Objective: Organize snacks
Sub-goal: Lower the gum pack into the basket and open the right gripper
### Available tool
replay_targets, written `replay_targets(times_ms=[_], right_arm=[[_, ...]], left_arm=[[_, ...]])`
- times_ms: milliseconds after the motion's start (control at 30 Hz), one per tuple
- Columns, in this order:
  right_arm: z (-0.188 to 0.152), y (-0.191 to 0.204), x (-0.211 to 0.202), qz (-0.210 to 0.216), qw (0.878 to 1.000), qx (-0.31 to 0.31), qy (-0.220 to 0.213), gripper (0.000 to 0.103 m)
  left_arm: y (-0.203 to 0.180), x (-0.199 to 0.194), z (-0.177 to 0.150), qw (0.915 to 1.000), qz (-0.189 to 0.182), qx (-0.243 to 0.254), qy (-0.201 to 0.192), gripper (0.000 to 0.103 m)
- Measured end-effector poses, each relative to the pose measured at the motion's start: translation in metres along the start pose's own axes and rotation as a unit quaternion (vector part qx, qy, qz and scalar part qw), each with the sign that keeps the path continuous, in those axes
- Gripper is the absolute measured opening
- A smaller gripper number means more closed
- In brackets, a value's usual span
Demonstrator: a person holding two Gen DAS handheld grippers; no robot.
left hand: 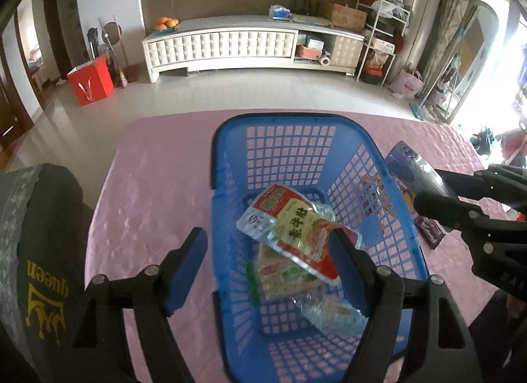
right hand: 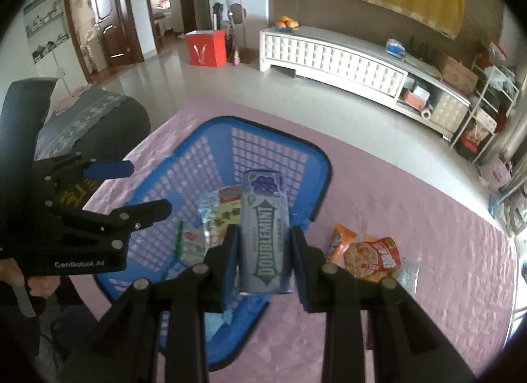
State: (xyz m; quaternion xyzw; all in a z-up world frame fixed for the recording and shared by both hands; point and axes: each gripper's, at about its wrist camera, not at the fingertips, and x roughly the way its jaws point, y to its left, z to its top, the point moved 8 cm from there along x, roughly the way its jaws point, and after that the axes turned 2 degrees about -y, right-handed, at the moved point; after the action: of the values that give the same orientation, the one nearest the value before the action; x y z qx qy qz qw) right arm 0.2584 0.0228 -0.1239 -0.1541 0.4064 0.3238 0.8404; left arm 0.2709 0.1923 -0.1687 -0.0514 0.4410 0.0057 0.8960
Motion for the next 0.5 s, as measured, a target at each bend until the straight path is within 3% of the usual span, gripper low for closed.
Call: replay_targets(times_ms=[500], right_arm=[[0.001,0.062,0.010,0.024,0.999,-0.037,0.010,0.035]], left_arm=[[0.044,-0.035,-0.041,0.9996,0.003,-0.026,-0.005,0.074]])
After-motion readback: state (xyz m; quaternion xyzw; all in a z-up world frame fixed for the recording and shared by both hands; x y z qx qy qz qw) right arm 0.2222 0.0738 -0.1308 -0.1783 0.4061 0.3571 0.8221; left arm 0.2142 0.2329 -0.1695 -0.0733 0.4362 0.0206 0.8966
